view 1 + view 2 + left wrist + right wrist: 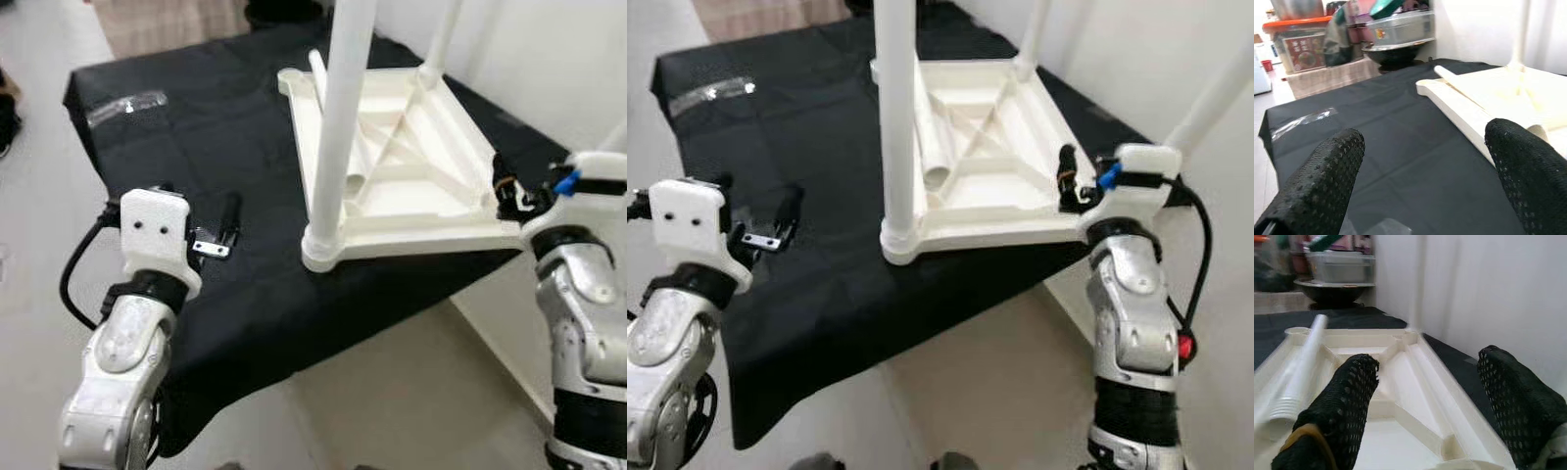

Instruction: Building children table

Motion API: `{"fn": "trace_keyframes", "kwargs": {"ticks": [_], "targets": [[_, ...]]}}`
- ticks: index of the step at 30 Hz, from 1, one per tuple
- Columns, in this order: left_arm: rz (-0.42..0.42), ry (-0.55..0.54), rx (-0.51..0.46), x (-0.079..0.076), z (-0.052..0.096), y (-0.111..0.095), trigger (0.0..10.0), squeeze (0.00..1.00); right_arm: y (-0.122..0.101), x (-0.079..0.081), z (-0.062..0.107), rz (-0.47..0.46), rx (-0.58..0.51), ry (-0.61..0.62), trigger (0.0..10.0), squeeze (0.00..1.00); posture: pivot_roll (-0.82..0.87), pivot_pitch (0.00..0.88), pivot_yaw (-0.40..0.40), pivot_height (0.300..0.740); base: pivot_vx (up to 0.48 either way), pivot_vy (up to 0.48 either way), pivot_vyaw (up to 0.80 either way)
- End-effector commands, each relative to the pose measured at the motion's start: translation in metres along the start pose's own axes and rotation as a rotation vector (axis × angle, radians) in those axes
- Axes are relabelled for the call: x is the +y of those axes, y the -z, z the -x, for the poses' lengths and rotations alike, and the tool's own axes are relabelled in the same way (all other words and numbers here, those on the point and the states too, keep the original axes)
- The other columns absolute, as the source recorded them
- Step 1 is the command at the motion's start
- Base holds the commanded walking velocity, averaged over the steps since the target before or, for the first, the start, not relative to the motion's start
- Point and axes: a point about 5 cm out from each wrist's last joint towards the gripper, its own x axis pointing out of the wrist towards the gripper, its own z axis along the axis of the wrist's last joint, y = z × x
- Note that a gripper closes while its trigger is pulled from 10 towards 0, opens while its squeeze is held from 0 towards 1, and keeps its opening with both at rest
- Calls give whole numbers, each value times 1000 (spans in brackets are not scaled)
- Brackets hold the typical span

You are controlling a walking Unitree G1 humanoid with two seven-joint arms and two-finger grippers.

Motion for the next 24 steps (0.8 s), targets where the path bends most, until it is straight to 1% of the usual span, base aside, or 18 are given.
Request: {"fn": "trace_keyframes", "kwargs": {"ticks": [1,7,8,9,10,11,12,13,14,15,16,17,18,19,20,21,22,24], "targets": [[-5,-23,17,4,3,3,10000,0,3,3,1,-9,8,-13,10000,0,64,136,-72,740,0,0,0],[-1,-14,17,1,4,3,10000,0,4,14,-1,-49,26,-134,10000,0,62,136,-71,740,0,0,0],[-1,-14,17,1,4,3,10000,0,4,14,-1,-49,26,-134,10000,0,62,136,-71,740,0,0,0],[16,16,29,-3,6,5,10000,0,3,10,-9,-40,29,-189,10000,0,64,136,-74,740,0,0,0],[16,16,29,-3,6,5,10000,0,3,10,-9,-40,29,-189,10000,0,64,136,-74,740,0,0,0],[37,46,41,-7,7,6,10000,0,5,8,-13,-49,57,-229,10000,0,64,137,-75,740,0,0,0],[53,87,51,-11,9,8,10000,0,5,6,-16,-30,64,-262,10000,0,65,137,-76,740,0,0,0],[53,87,51,-11,9,8,10000,0,5,6,-16,-30,64,-262,10000,0,65,137,-76,740,0,0,0],[104,202,78,-24,14,10,10000,0,8,-2,-24,15,119,-376,10000,0,66,141,-80,740,0,0,0],[104,202,78,-24,14,10,10000,0,8,-2,-24,15,119,-376,10000,0,66,141,-80,740,0,0,0],[121,250,84,-30,17,11,10000,0,10,-8,-28,5,169,-421,10000,0,66,141,-80,740,0,0,0],[150,298,95,-36,21,11,10000,0,10,-13,-32,17,192,-472,10000,0,66,143,-82,740,0,0,0],[168,346,100,-42,25,11,10000,0,9,-16,-35,0,221,-530,10000,0,66,143,-82,740,0,0,0],[205,406,115,-50,29,11,10000,0,7,-18,-37,3,225,-585,10000,0,62,147,-82,740,0,0,0],[205,406,115,-50,29,11,10000,0,7,-18,-37,3,225,-585,10000,0,62,147,-82,740,0,0,0],[228,453,123,-56,33,11,10000,0,5,-19,-38,8,229,-622,10000,0,66,150,-85,740,0,0,0],[228,453,123,-56,33,11,10000,0,5,-19,-38,8,229,-622,10000,0,66,150,-85,740,0,0,0],[250,552,138,-69,42,10,10000,0,1,-15,-40,0,229,-729,10000,0,64,152,-84,740,0,0,0]]}}
